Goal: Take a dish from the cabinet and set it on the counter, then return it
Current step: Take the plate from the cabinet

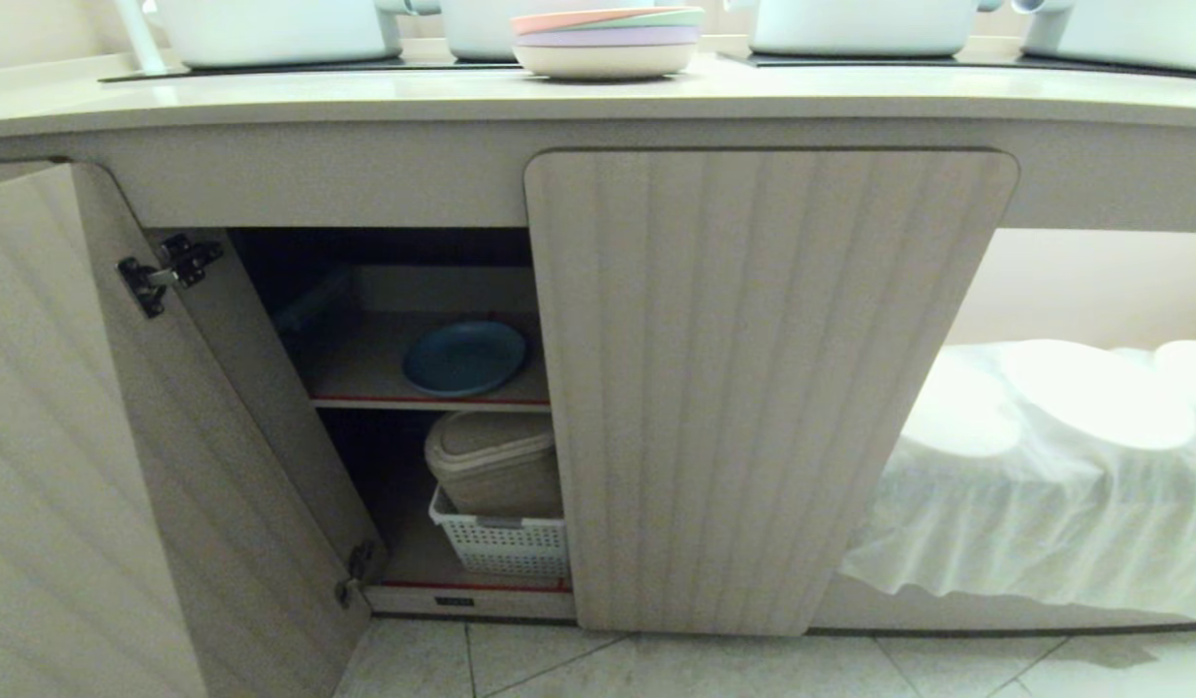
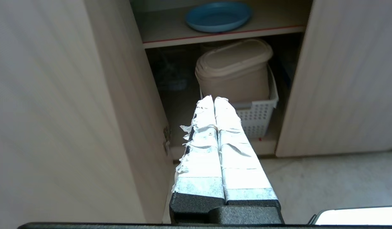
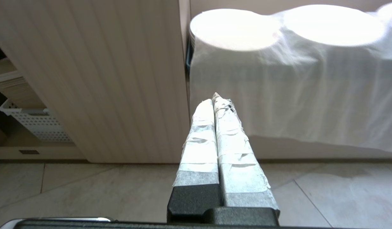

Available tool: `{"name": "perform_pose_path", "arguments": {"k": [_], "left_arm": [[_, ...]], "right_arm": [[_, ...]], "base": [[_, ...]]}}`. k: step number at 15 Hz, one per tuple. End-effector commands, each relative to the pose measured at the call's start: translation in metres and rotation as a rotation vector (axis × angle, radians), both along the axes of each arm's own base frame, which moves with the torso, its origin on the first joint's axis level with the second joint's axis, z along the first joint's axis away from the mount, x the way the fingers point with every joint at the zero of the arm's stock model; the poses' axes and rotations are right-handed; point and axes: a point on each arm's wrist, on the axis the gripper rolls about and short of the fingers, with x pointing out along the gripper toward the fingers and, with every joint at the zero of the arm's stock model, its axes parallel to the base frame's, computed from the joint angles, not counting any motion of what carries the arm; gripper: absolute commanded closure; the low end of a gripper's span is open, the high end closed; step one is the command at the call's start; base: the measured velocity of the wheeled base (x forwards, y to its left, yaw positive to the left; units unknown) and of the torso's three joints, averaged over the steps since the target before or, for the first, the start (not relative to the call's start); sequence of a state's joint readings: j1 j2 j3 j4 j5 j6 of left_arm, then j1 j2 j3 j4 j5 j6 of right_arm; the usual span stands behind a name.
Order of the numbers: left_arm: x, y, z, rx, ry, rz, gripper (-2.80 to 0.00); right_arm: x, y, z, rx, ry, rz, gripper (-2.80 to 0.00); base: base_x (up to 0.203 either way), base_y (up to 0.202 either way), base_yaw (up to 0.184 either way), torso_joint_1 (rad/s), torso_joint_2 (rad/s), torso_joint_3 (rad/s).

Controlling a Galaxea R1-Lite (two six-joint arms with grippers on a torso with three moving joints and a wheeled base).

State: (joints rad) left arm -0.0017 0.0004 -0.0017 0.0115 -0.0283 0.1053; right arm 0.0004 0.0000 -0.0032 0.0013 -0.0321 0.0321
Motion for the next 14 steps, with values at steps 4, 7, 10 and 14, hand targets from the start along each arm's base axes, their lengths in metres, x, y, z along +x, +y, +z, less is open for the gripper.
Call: {"name": "perform_pose_path", "arguments": {"k": [4, 7, 10, 14], "left_arm": [[0.0001, 0.0, -0.0001, 0.001, 0.002, 0.001, 0.0], [0.0001, 0.0, -0.0001, 0.001, 0.002, 0.001, 0.0], [0.0001, 0.0, -0.0001, 0.002, 0.002, 0.001, 0.0], [0.0, 0.0, -0.0001, 0.004, 0.001, 0.001, 0.0]], "right_arm": [[0.0, 0.0, -0.0001, 0.0, 0.0, -0.001, 0.0], [0.0, 0.0, -0.0001, 0.0, 0.0, -0.001, 0.0], [0.0, 0.0, -0.0001, 0.0, 0.0, 0.001, 0.0], [0.0, 0.0, -0.0001, 0.0, 0.0, 0.0, 0.0]], "base": [[0.198, 0.0, 0.0, 0.002, 0.0, 0.004], [0.199, 0.0, 0.002, 0.003, 0.0, 0.002], [0.104, 0.0, 0.001, 0.004, 0.0, 0.001], [0.0, 0.0, 0.0, 0.0, 0.0, 0.0]]}}
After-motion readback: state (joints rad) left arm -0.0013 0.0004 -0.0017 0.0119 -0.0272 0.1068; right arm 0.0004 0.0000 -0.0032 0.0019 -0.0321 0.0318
